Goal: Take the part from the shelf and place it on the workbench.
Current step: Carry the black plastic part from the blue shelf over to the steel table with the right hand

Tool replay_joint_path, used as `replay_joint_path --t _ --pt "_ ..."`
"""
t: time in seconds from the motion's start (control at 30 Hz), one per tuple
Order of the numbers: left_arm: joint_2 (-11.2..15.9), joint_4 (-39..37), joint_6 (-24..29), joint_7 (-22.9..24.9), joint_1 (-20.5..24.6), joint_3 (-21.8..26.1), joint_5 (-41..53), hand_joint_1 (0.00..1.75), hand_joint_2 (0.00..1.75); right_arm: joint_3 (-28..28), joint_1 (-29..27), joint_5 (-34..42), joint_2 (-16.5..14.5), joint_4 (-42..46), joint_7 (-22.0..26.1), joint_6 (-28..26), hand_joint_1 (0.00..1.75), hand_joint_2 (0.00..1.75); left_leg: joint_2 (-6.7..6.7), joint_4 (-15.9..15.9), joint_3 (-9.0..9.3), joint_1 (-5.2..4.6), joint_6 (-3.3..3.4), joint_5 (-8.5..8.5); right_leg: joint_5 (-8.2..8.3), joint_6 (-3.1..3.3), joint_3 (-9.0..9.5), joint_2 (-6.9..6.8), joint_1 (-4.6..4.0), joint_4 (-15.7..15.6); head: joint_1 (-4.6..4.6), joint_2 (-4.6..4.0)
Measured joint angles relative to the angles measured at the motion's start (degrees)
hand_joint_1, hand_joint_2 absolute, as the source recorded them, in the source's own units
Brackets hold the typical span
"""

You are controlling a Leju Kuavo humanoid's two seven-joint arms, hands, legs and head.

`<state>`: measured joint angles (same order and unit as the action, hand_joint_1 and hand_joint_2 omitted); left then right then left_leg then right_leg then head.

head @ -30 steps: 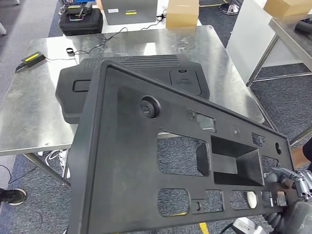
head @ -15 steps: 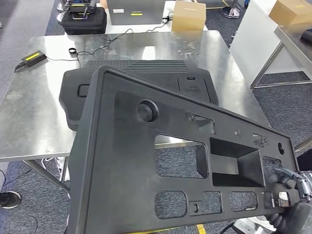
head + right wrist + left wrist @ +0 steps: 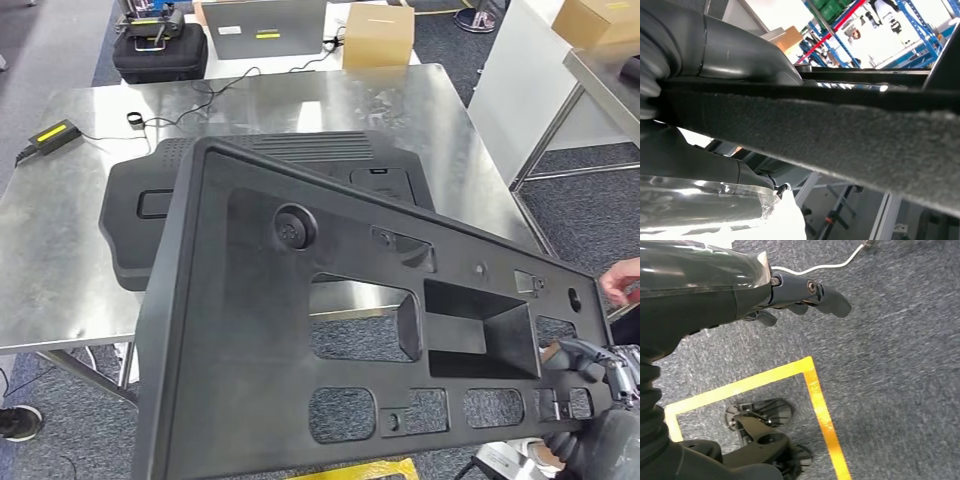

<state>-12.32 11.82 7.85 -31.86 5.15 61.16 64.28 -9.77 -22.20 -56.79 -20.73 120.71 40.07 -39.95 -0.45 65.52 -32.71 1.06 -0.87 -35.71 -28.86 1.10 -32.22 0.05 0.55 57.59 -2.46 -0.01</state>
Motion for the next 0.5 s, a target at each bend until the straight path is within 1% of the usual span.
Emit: replay_joint_path --t 0.03,0.07,0.1,0.13,0.17,0.2,0.23,0.27,0.3,0.37,0.4,0.5 --pt "0.0 0.0 0.0 0.0 -0.1 0.0 0.0 0.00 1.75 0.1 0.1 0.0 0.0 0.0 0.0 0.0 1.75 1.75 0.00 4.3 -2.51 0.00 -0.09 -1.37 -0.30 0.21 0.37 -0.04 -0.01 0.0 0.04 0.00" --pt "0.0 0.0 0.0 0.1 -0.2 0.0 0.0 0.00 1.75 0.1 0.1 -0.1 0.0 -0.1 0.0 0.0 1.75 1.75 0.00 7.7 -4.82 0.01 -0.18 -2.09 -0.66 0.30 0.77 -0.01 -0.03 0.0 0.05 0.01" --pt "0.0 0.0 0.0 0.1 -0.3 0.0 0.0 0.00 1.75 0.1 0.1 -0.1 0.0 -0.2 0.0 0.0 1.75 1.75 0.00 9.5 -6.39 0.02 -0.22 -1.74 -1.07 0.28 1.26 0.07 -0.04 0.0 0.05 0.00" --pt "0.0 0.0 0.0 0.1 -0.3 0.0 0.0 0.00 1.75 0.2 0.1 -0.1 0.0 -0.2 0.0 0.0 1.75 1.75 0.01 9.0 -6.86 0.04 -0.22 -0.02 -1.55 0.18 1.92 0.16 -0.03 0.0 0.07 0.00" --pt "0.0 0.0 0.0 0.1 -0.3 0.0 0.0 0.00 1.75 0.2 0.1 -0.2 0.0 -0.3 0.0 0.0 1.75 1.75 0.03 6.2 -6.30 0.08 -0.19 2.75 -2.13 0.01 2.73 0.23 -0.01 0.0 0.07 -0.01" --pt "0.0 0.0 0.0 0.1 -0.3 0.0 0.0 0.00 1.75 0.2 0.2 -0.2 0.0 -0.3 0.0 0.0 1.75 1.75 0.07 2.6 -5.15 0.09 -0.10 5.44 -2.75 -0.26 3.55 0.28 0.00 0.0 0.03 -0.01" --pt "0.0 0.0 0.0 0.1 -0.3 0.0 0.0 0.00 1.75 0.2 0.2 -0.2 0.0 -0.4 0.0 0.0 1.75 1.75 0.11 -0.6 -4.00 0.06 0.02 7.46 -3.34 -0.62 4.17 0.34 -0.11 0.1 0.02 -0.01" --pt "0.0 0.0 0.1 0.2 -0.3 0.0 0.0 0.00 1.75 0.2 0.3 -0.2 0.0 -0.4 0.0 0.0 1.75 1.75 0.15 -3.0 -3.10 0.01 0.23 8.27 -3.77 -0.96 4.47 0.39 -0.21 0.3 0.01 -0.01" --pt "0.0 0.0 0.2 0.4 -0.3 0.0 0.0 0.00 1.75 0.3 0.4 -0.2 0.0 -0.5 0.0 0.0 1.75 1.75 0.15 -4.1 -2.69 -0.02 0.42 8.20 -4.01 -1.14 4.48 0.44 -0.34 0.4 -0.02 0.00" --pt "0.0 0.0 0.8 0.8 -0.3 0.0 0.0 0.00 1.75 0.3 0.5 -0.4 0.0 -0.5 0.0 0.0 1.75 1.75 0.00 -4.9 -2.48 0.00 0.69 7.73 -4.01 -1.11 4.30 0.48 -0.47 0.4 0.00 0.01" --pt "0.0 0.0 1.1 0.9 -0.3 0.0 0.0 0.00 1.75 0.3 0.6 -0.5 0.0 -0.6 0.0 0.0 1.75 1.75 -0.10 -4.9 -2.51 0.02 0.75 7.71 -3.91 -1.04 4.33 0.47 -0.48 0.3 -0.01 0.01" --pt "0.0 0.0 1.1 0.9 -0.2 0.0 0.0 0.00 1.75 0.5 0.9 -0.6 0.1 -0.6 0.0 0.0 1.75 1.75 -0.27 -5.0 -2.44 0.00 1.15 7.36 -3.74 -1.10 4.59 0.38 -0.49 0.0 -0.01 0.01"
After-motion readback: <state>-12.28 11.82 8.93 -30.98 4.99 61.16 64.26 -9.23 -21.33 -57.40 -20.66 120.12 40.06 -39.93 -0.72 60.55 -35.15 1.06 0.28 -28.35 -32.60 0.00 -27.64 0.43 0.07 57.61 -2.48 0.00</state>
